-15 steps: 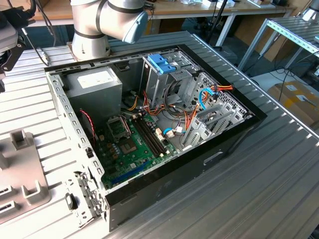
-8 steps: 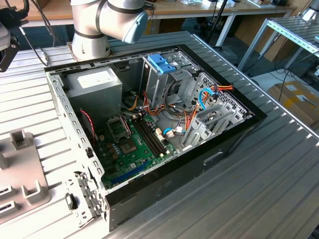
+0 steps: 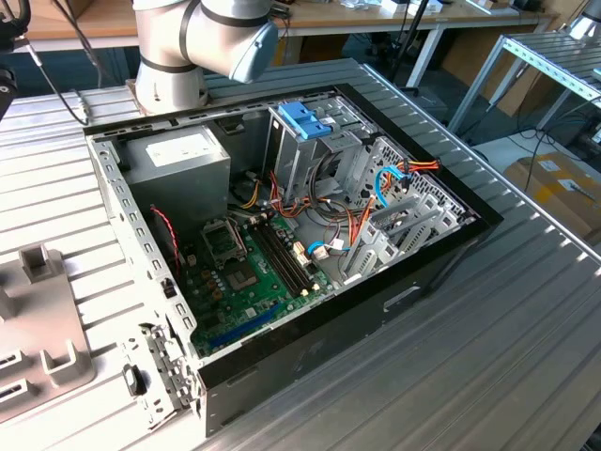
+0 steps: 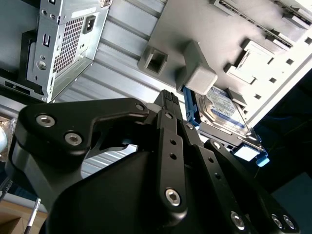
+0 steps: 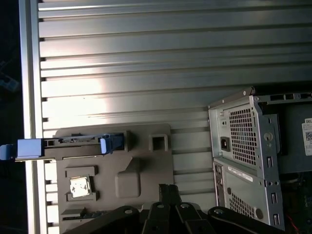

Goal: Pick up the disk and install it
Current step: 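Reach for the disk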

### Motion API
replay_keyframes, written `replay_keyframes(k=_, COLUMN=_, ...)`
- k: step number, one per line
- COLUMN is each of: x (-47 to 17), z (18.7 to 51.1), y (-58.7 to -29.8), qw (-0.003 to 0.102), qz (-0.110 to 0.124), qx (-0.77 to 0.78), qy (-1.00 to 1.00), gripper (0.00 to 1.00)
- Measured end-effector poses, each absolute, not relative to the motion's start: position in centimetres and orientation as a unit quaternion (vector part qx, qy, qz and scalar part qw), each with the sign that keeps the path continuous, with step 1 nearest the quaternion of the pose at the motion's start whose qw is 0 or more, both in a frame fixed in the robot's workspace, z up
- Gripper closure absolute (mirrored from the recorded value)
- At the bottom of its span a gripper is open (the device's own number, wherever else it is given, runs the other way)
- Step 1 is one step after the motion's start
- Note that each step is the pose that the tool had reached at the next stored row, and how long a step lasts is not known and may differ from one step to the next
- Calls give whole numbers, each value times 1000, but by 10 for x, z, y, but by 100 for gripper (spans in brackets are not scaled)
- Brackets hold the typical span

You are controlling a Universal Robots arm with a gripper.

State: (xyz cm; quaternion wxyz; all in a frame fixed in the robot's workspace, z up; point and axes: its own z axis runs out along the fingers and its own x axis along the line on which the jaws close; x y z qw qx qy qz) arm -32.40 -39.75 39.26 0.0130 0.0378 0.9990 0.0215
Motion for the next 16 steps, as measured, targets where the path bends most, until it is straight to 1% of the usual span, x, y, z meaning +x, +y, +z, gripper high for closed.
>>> replay_keyframes(k=16, x=-335, z=392, y=-397, qw=13, qz=22, qx=38, qy=999, gripper=89)
